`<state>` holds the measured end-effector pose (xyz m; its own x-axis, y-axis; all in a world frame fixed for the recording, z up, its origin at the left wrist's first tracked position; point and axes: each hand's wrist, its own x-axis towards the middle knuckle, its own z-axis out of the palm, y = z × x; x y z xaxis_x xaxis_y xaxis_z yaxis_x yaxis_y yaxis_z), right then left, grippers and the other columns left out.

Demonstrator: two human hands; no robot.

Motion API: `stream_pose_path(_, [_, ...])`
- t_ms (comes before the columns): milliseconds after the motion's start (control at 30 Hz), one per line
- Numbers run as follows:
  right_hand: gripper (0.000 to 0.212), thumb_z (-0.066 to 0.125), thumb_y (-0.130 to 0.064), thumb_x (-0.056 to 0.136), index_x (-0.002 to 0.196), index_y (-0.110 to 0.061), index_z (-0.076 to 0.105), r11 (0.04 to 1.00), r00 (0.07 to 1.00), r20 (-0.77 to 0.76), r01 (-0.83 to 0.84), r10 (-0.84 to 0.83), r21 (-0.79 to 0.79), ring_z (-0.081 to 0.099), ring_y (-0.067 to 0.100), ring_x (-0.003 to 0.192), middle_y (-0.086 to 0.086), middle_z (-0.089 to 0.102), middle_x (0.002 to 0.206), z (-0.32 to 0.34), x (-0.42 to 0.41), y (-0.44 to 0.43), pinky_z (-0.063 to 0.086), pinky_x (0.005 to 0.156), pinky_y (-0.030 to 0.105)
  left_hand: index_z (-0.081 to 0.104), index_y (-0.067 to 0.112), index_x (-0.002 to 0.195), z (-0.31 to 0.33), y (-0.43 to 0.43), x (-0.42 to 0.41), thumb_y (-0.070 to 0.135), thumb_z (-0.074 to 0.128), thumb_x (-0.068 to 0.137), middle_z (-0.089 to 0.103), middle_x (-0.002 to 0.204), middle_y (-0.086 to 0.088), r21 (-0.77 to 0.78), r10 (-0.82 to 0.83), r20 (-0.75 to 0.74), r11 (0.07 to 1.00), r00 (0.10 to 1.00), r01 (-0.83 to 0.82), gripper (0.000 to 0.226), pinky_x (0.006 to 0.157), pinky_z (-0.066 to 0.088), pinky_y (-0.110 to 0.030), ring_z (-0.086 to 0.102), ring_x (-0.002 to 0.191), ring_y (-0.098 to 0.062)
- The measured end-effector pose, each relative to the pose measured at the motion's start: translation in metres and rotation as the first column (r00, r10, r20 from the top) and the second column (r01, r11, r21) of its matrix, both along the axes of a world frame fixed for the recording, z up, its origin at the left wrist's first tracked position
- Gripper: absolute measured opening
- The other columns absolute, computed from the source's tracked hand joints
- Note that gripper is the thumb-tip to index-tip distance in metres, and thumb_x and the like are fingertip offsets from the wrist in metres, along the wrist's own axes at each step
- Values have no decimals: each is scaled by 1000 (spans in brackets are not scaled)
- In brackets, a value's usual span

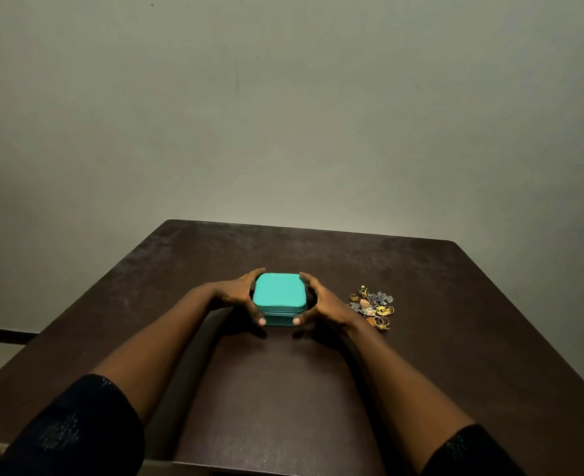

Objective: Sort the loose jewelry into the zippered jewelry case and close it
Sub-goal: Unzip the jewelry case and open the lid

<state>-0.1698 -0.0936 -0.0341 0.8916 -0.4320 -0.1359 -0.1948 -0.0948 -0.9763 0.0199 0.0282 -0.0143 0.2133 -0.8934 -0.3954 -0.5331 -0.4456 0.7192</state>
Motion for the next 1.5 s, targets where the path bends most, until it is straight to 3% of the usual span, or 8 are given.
stream_pose_path(167, [93,73,14,60,140,-14,33,999,1000,-4,20,-20,37,39,32,129,7,41,138,0,0,-9,49,93,53,11,20,149,2,6,0,24,80,53,26,150,-1,-63,25,8,998,1000,-25,119,106,32,-27,30,135,-20])
stream_pose_path(467, [52,72,-13,78,124,-16,49,987,982,106,161,-158,-22,57,18,109,4,59,115,2,-5,-19,50,88,25,42,24,135,8,15,2,75,74,34,50,126,8,-180,58,-66,981,996,-69,117,98,39,-23,48,117,-11])
stream_pose_path(700, [24,45,-28,96,116,-17,51,981,976,121,186,-179,-50,56,11,100,-4,59,102,7,7,-17,44,69,14,54,11,128,1,9,-12,60,36,87,55,132,-11,-288,235,-159,918,959,-272,65,96,41,-28,54,112,-17])
stream_pose_path(833, [25,36,-23,100,119,-15,50,976,966,142,217,-214,-6,58,5,89,2,61,105,-1,16,-13,49,63,11,62,16,114,-2,5,-20,89,30,64,64,107,-10,-317,326,-240,864,915,-391,94,82,51,-25,60,106,-22])
stream_pose_path(1067, [36,29,-5,100,134,0,41,954,942,170,299,-290,-29,54,8,75,5,58,99,-12,31,-13,49,60,7,63,3,72,-16,-15,-22,55,22,95,59,50,4,-342,460,-359,745,812,-573,69,45,41,-15,53,52,-9])
stream_pose_path(1267, [32,34,-3,99,125,-1,52,926,913,177,378,-369,-21,59,11,82,1,63,92,-12,40,-10,53,77,25,64,-7,103,-33,-21,-17,48,34,96,64,96,-21,-382,391,-524,686,757,-619,63,71,50,-33,59,85,-27])
stream_pose_path(1367, [33,38,-4,97,123,-6,57,906,897,178,419,-404,-54,63,24,101,7,66,108,-16,45,-10,49,94,47,57,-6,115,-31,-27,-21,30,32,101,63,105,-17,-407,394,-573,624,719,-667,46,61,55,-19,63,82,-19])
stream_pose_path(1500, [34,39,-2,96,119,-12,62,876,869,180,477,-460,-68,64,22,100,0,66,102,-18,47,-9,51,92,45,56,-8,117,-33,-37,-25,21,31,102,61,108,-18,-410,439,-581,570,686,-712,42,60,53,-14,62,83,-20])
